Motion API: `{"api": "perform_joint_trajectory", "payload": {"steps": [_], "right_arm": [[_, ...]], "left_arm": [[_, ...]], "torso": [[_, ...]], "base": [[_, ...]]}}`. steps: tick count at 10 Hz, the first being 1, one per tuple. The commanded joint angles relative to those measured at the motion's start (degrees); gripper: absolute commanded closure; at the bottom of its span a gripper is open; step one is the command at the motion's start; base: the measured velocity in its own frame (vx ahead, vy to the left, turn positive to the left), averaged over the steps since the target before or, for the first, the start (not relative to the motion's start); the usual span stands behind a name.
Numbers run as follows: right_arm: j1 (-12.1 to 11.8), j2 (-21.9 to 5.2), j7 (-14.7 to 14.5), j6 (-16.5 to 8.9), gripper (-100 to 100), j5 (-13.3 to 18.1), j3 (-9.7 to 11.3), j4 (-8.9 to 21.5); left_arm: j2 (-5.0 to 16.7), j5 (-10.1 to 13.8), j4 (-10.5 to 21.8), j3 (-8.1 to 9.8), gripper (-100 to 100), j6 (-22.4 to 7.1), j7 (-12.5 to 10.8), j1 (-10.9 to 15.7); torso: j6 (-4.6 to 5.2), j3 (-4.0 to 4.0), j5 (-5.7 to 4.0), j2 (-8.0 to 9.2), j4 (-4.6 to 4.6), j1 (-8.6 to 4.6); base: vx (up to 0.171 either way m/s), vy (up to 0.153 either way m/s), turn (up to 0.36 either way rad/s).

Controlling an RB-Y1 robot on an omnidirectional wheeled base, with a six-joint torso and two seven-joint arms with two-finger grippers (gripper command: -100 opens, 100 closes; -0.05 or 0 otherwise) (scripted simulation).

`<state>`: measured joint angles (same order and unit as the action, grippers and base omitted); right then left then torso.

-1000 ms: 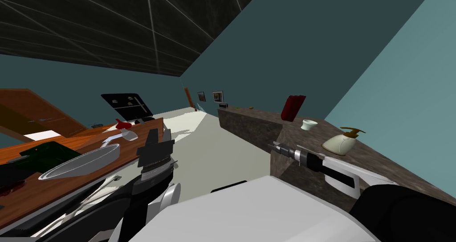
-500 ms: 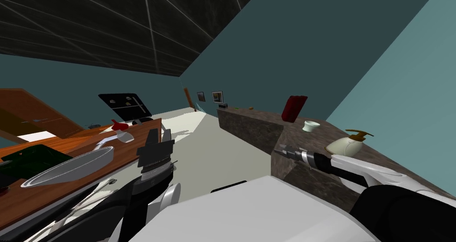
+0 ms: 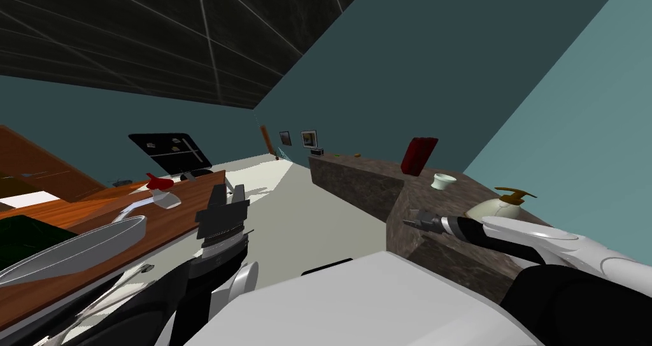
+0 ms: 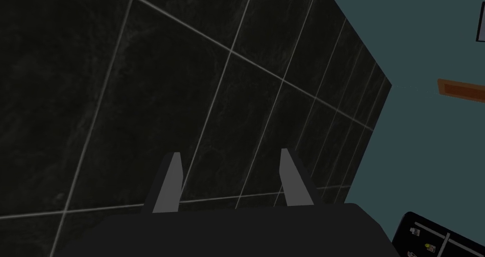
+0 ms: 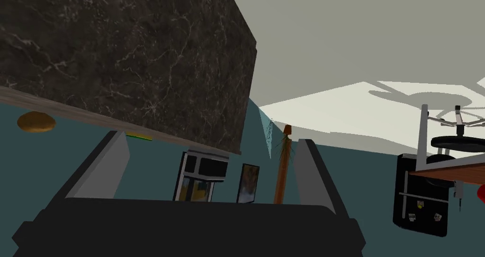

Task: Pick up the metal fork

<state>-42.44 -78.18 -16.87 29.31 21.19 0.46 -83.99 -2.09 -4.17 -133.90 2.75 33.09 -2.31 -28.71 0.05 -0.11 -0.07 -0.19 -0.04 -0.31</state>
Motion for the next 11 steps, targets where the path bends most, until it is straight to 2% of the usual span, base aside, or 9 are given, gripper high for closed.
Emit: {"api": "perform_joint_trajectory", "payload": {"steps": [1,4,5,10,11], "right_arm": [[-0.3,-1.7,-0.6,-0.5,-100,1.0,0.6,0.8],[-1.4,-7.3,-2.5,-1.8,-100,5.2,3.8,4.8],[-1.4,-7.3,-2.5,-1.8,-100,5.2,3.8,4.8],[-2.9,-13.8,-5.0,-3.9,-100,11.2,9.2,9.6],[-3.0,-14.2,-5.3,-4.2,-100,11.8,9.7,9.9]], "left_arm": [[0.0,0.0,0.0,0.0,0,0.0,0.0,0.0],[0.0,0.0,0.0,0.0,0,0.0,0.0,0.0],[0.0,0.0,0.0,0.0,0,0.0,0.0,0.0],[0.0,0.0,0.0,0.0,0,0.0,0.0,0.0],[0.0,0.0,0.0,0.0,0,0.0,0.0,0.0]], "torso": [[0.0,0.0,0.0,0.0,0.0,0.0],[0.0,-0.01,0.0,-0.01,-0.01,0.04],[-0.01,-0.02,0.0,-0.04,-0.01,0.02],[-0.02,0.01,-0.02,0.02,0.0,-0.04],[0.02,-0.02,-0.03,-0.03,-0.01,-0.06]], "base": [[0.063,-0.053,-0.026],[0.077,-0.061,-0.074],[0.067,-0.063,-0.027],[0.074,-0.079,-0.088],[0.084,-0.083,-0.102]]}}
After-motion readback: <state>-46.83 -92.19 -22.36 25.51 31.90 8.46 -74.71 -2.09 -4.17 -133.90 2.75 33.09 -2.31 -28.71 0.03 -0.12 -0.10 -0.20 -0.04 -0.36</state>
